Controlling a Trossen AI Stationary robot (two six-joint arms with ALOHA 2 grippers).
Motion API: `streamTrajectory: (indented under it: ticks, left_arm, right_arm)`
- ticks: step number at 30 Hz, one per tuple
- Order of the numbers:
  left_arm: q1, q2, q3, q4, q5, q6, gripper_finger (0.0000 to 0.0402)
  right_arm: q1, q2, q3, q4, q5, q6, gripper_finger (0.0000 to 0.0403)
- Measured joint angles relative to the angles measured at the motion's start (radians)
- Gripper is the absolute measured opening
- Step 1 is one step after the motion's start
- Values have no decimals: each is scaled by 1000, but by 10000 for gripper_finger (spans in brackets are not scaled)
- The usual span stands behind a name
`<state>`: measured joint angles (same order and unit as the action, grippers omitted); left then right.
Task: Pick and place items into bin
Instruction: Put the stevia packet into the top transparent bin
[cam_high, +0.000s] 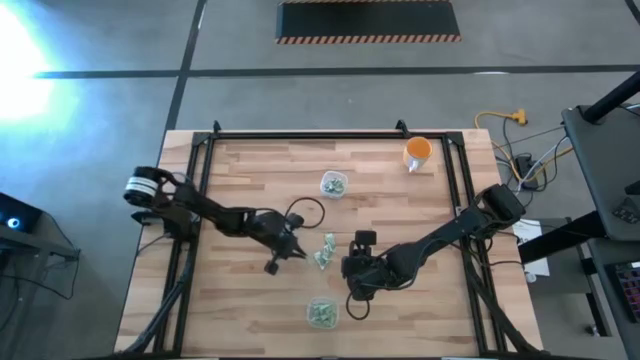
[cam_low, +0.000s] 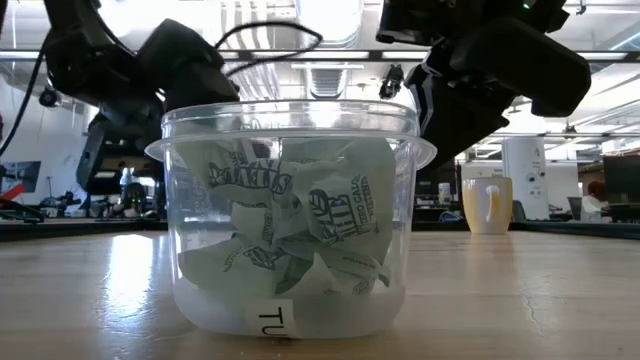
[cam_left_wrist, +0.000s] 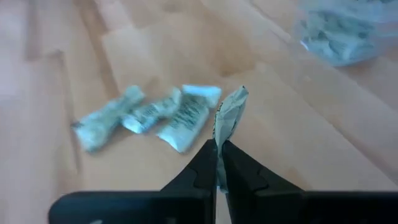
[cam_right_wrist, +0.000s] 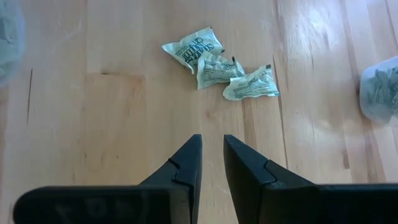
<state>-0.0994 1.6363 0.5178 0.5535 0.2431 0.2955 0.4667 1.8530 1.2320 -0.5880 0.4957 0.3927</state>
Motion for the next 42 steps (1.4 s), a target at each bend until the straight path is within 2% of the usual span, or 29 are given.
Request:
streamTrajectory:
  ticks: [5, 10, 15, 20, 23, 26, 30, 37, 42]
  left_arm:
    - [2, -73, -23, 11, -97, 11, 0]
    - [24, -131, -25, 4, -117, 58, 0]
    - [93, -148, -7, 2, -176, 59, 0]
    - [196, -148, 24, 3, -175, 35, 0]
    - [263, -148, 52, -10, -136, -10, 0]
    - [331, -147, 98, -87, -54, -47, 0]
    - [395, -125, 171, -190, -7, -61, 0]
    - [461, -58, 321, -298, 95, -62, 0]
    - [479, 3, 422, -378, 115, -63, 0]
  right_arm:
    - [0, 0, -2, -1, 0, 0, 57]
    - [0, 0, -3, 0, 0, 0, 57]
    - [0, -1, -4, -1, 0, 0, 57]
    - [0, -1, -4, 0, 0, 0, 57]
    - [0, -1, -5, 0, 0, 0, 57]
    - [0, -1, -6, 1, 0, 0, 57]
    - [0, -1, -7, 0, 0, 0, 57]
    - [0, -1, -8, 1, 0, 0, 57]
    - [0, -1, -9, 0, 0, 0, 57]
